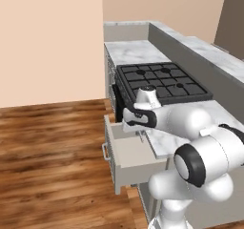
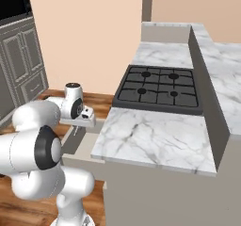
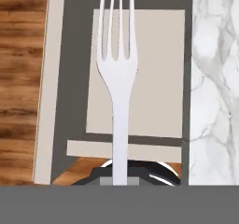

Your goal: Organize the utensils by type. Pick up the wooden spoons from the counter and place them in the open cabinet. Then pick up the metallic utensils from the counter and place them in the open drawer.

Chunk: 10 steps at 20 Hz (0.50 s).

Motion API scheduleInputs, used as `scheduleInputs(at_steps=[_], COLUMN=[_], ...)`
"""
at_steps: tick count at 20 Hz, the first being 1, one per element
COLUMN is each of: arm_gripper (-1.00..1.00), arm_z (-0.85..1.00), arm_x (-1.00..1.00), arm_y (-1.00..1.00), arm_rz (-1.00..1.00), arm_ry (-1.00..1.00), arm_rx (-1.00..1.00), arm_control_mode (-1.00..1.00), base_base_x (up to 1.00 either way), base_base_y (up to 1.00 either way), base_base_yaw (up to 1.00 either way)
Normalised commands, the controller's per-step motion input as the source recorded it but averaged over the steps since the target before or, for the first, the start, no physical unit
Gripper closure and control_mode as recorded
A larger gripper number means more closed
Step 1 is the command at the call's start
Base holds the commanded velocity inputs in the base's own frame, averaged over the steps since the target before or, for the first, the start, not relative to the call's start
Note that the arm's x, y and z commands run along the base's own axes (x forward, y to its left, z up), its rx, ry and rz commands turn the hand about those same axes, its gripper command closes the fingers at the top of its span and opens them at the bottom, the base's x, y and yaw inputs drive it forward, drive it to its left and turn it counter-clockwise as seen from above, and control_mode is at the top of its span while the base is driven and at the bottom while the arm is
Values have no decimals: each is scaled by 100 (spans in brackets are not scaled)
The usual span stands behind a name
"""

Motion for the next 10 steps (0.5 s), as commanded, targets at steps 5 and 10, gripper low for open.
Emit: scheduleInputs(at_steps=[5, 10], arm_gripper=[100, 100], arm_z=[-31, -32], arm_x=[18, 14], arm_y=[11, 10], arm_rz=[-10, -10], arm_ry=[0, 0], arm_rx=[0, 0], arm_control_mode=[-100, -100], base_base_x=[0, 0], base_base_y=[0, 0], base_base_yaw=[0, 0])
